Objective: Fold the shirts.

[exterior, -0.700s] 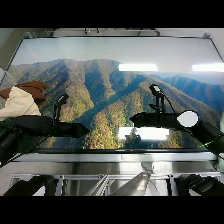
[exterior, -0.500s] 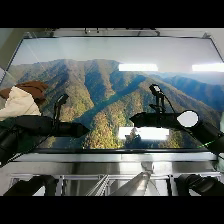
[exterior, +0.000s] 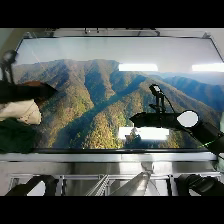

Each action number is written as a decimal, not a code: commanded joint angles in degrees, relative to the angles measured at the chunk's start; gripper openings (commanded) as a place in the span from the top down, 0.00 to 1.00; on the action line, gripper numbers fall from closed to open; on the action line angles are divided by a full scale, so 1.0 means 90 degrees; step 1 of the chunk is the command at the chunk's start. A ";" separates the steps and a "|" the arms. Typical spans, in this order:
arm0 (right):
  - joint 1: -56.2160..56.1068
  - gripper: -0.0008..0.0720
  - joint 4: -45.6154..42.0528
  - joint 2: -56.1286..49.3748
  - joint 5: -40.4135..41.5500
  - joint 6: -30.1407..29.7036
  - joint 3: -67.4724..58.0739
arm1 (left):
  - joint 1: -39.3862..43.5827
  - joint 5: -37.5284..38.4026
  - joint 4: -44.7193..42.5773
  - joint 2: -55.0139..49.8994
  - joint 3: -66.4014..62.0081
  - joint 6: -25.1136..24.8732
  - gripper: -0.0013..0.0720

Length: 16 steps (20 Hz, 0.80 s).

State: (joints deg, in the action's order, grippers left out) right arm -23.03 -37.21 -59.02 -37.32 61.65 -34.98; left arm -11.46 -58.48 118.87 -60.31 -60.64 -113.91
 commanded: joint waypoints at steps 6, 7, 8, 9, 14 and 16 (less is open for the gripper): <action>-0.0005 0.96 0.0000 0.0005 -0.0002 0.0002 0.0005 | -0.0993 -0.0289 -0.0964 -0.4612 -0.4308 -0.0017 0.00; -0.0005 0.96 0.0000 0.0002 -0.0005 0.0002 0.0005 | -0.0925 -0.0369 -0.1158 -0.5144 -0.4758 -0.0015 0.00; -0.0005 0.96 0.0000 0.0005 -0.0005 0.0002 0.0005 | -0.0860 -0.0432 -0.1430 -0.5552 -0.5100 -0.0007 0.00; -0.0005 0.96 0.0000 0.0005 -0.0005 0.0002 0.0005 | -0.0772 -0.0476 -0.1736 -0.5865 -0.5336 -0.0007 0.00; -0.0005 0.96 0.0000 0.0005 -0.0005 0.0002 0.0005 | -0.0277 -0.1452 -0.3555 -0.6705 -0.6084 0.0085 0.07; -0.0005 0.96 0.0000 0.0005 -0.0005 0.0002 0.0005 | -0.0180 -0.1491 -0.3541 -0.6683 -0.6096 0.0262 0.93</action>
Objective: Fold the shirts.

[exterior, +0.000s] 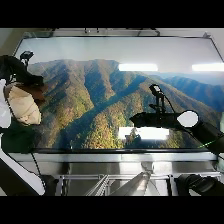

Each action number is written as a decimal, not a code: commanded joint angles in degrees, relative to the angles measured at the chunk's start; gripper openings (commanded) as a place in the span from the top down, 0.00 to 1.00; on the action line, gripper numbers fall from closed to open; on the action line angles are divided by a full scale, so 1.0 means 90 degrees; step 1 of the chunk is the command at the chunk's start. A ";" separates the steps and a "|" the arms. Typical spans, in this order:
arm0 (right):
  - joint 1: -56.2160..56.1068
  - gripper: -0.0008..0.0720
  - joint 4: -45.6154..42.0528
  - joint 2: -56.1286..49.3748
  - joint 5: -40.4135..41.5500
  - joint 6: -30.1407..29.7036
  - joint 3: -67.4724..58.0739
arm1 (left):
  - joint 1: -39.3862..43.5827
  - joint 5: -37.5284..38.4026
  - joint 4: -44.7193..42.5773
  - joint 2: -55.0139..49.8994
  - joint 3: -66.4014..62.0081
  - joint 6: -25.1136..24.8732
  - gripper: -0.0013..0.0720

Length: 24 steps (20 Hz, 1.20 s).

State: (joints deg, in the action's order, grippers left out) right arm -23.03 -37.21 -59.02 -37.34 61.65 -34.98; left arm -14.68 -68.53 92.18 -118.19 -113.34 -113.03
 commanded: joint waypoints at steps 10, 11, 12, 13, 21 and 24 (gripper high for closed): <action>-0.0005 0.96 0.0000 0.0005 -0.0002 0.0002 0.0005 | 0.1528 0.0170 0.3789 0.2067 -0.0498 -0.0542 0.96; -0.0005 0.96 0.0000 0.0005 0.0000 0.0002 0.0005 | 0.1744 0.0080 0.4301 0.2365 -0.0498 -0.0556 0.96; -0.0005 0.96 0.0000 0.0005 -0.0002 0.0002 0.0005 | 0.1972 -0.0066 0.4556 0.2620 -0.0483 -0.0554 0.96; -0.0005 0.96 0.0000 0.0005 0.0000 0.0002 0.0005 | 0.2171 -0.0182 0.4609 0.2849 -0.0386 -0.0551 0.96; -0.0005 0.96 0.0214 0.0007 -0.0746 0.0005 0.0005 | 0.3422 -0.1173 0.4590 0.3444 0.1933 -0.0117 0.46; -0.0005 0.96 0.0389 0.0010 -0.1122 0.0005 0.0005 | 0.3507 -0.1178 0.4588 0.3446 0.2436 -0.0015 0.10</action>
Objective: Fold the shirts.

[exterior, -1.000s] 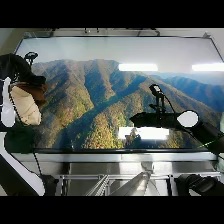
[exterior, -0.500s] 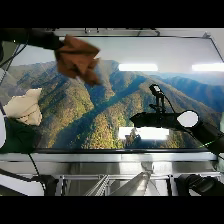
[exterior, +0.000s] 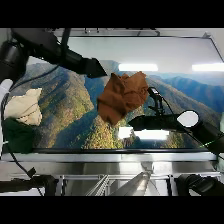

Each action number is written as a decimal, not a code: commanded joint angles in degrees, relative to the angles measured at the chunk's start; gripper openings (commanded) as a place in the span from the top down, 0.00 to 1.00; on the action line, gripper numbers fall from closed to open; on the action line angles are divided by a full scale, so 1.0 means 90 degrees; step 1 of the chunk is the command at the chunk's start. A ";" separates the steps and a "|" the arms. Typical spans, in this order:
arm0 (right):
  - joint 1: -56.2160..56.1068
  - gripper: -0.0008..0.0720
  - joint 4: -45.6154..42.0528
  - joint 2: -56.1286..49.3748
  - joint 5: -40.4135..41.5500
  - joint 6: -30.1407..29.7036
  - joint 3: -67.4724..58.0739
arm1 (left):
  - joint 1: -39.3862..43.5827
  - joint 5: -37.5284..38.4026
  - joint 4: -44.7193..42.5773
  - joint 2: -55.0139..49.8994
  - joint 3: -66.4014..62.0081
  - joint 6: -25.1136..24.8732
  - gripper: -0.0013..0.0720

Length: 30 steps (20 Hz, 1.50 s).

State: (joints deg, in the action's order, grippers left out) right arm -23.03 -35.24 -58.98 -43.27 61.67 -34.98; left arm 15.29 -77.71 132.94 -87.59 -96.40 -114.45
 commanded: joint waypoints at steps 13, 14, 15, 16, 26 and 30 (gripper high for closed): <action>0.3789 0.44 -0.0272 -0.2380 -0.2035 0.0627 -0.2693 | -0.0551 0.1100 0.0537 0.1576 0.4966 0.1010 0.10; 0.3910 0.44 -0.0270 -0.2975 -0.2222 0.0624 -0.3109 | -0.0464 0.1479 0.0833 0.1557 0.5275 0.1005 0.10; 0.3932 0.44 -0.0270 -0.3475 -0.2344 0.0624 -0.3444 | -0.0362 0.1763 0.1035 0.1472 0.5459 0.0967 0.10; 0.3905 0.44 -0.0260 -0.3956 -0.2404 0.0624 -0.3764 | -0.0236 0.1940 0.1132 0.1307 0.5542 0.0899 0.10; 0.2890 0.46 -0.0029 -0.5625 -0.2149 0.0918 -0.4925 | 0.0527 0.1965 0.1231 -0.0792 0.4209 0.0879 0.55; 0.2676 0.96 0.0214 -0.5620 -0.2314 0.0668 -0.4971 | 0.0457 0.1834 0.1234 -0.0831 0.3691 0.0879 0.95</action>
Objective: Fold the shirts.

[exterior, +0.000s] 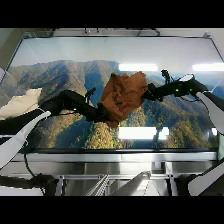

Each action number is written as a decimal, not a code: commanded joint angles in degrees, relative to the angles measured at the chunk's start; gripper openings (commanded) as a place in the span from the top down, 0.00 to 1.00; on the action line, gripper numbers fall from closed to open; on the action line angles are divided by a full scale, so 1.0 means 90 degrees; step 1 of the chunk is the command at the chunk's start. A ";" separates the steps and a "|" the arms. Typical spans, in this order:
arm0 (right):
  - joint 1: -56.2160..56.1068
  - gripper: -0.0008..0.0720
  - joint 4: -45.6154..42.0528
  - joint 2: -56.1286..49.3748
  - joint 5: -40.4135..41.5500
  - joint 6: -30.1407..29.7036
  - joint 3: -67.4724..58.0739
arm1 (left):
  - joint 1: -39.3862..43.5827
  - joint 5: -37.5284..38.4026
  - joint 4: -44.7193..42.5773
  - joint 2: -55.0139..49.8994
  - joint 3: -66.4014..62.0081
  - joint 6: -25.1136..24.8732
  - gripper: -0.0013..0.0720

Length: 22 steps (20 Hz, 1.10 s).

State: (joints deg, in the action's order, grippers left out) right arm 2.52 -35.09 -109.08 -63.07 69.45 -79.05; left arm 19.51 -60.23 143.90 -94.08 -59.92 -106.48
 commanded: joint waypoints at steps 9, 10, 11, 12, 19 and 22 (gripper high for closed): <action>0.1537 0.96 0.4126 0.3359 -0.1307 -0.2278 -0.0274 | -0.1950 -0.2623 0.0034 0.2611 -0.1880 0.0267 0.95; 0.1872 0.96 0.4549 0.3954 -0.1251 -0.2543 -0.0308 | -0.2212 -0.2708 0.0032 0.3014 -0.2159 0.0296 0.95; 0.2222 0.96 0.4714 0.4585 -0.1061 -0.2659 -0.0357 | -0.2482 -0.2686 0.0032 0.3427 -0.2455 0.0299 0.95; 0.2523 0.96 0.4694 0.5146 -0.0840 -0.2671 -0.0381 | -0.2720 -0.2579 0.0027 0.3813 -0.2749 0.0296 0.95; 0.3070 0.96 0.3854 0.7286 -0.0624 -0.2601 -0.0381 | -0.3366 -0.2317 0.0012 0.5294 -0.3126 0.0289 0.95; 0.2766 0.96 0.2948 0.7169 -0.0743 -0.2084 -0.0296 | -0.3366 -0.2159 0.0010 0.5506 -0.2334 0.0265 0.95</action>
State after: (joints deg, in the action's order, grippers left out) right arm 28.88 -1.41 -45.95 -69.21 47.20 -82.26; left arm -10.20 -80.95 143.98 -47.27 -85.19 -103.92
